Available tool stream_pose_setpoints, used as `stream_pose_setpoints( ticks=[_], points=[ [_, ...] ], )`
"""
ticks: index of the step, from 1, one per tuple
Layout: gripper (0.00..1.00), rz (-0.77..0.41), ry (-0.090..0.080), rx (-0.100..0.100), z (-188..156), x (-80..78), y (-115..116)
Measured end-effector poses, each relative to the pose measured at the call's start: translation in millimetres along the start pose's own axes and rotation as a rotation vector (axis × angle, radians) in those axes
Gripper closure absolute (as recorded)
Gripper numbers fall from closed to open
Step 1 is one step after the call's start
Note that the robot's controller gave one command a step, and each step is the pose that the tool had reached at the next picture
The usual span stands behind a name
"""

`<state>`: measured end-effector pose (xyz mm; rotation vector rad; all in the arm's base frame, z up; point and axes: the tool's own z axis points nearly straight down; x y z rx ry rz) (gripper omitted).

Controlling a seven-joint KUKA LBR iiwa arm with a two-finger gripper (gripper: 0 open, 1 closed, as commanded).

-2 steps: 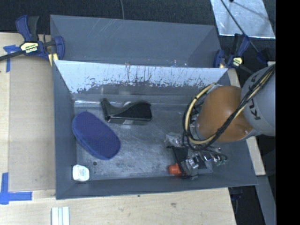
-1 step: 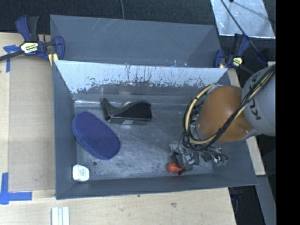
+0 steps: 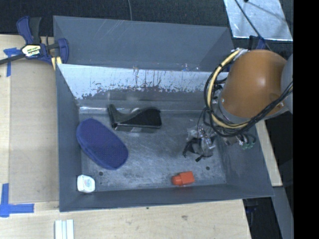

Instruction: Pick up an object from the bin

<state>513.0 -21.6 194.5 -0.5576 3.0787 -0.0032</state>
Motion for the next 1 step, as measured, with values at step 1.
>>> stream_pose_setpoints(
  ticks=[1],
  points=[
    [1.0, 0.028, 0.001, 0.0, -62.4, -11.6, -1.0]
  ],
)
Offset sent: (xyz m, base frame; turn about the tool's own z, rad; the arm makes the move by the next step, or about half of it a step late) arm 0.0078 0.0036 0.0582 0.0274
